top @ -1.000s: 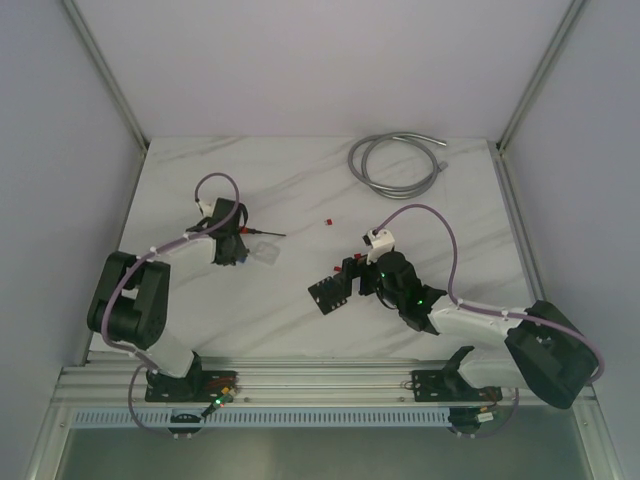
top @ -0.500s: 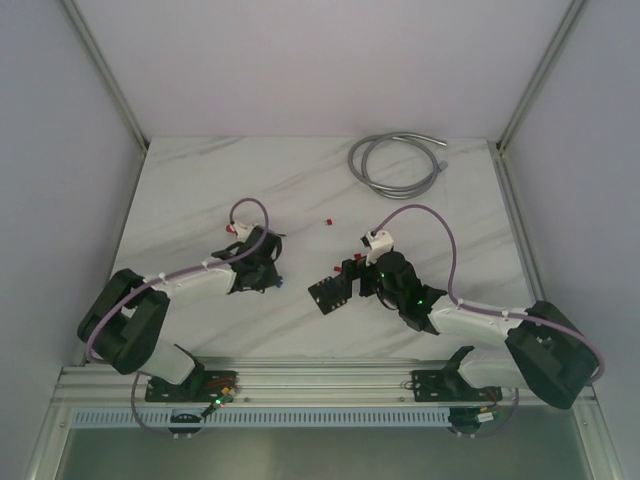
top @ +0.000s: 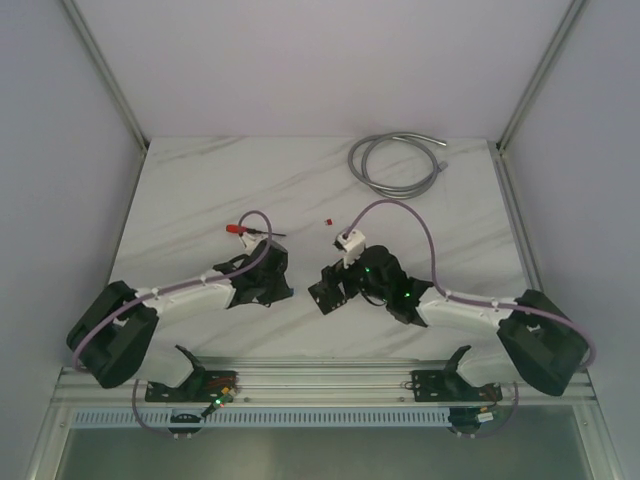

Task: Snap on the fuse box
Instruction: Pick up the fuse from the center of the board.

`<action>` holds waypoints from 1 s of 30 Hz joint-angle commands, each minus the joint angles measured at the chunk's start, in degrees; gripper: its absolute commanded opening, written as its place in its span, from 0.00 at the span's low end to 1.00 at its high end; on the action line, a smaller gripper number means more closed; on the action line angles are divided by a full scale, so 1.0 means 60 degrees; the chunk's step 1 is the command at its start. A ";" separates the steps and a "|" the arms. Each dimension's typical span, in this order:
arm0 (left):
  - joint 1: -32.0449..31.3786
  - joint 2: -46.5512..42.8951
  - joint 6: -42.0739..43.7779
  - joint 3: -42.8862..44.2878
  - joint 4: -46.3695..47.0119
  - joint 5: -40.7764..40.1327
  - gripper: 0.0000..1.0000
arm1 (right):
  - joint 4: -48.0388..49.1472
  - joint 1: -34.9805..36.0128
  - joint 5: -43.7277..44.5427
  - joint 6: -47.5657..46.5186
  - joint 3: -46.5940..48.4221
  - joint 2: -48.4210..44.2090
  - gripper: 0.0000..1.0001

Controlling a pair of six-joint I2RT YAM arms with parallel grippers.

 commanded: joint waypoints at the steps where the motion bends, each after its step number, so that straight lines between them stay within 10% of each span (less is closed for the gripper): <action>1: 0.0282 -0.0786 0.0422 -0.0193 -0.0151 0.0110 0.40 | -0.0170 0.0270 -0.1083 -0.1227 0.0928 0.0671 0.91; 17: 0.4003 -0.2862 0.1283 -0.2108 0.1218 0.1720 0.70 | -0.1679 0.1001 -0.1624 -0.3849 0.3808 0.4132 0.75; 30: 0.4613 -0.3076 0.1282 -0.2573 0.1466 0.2292 0.87 | -0.2172 0.1070 -0.1857 -0.4678 0.4846 0.5504 0.56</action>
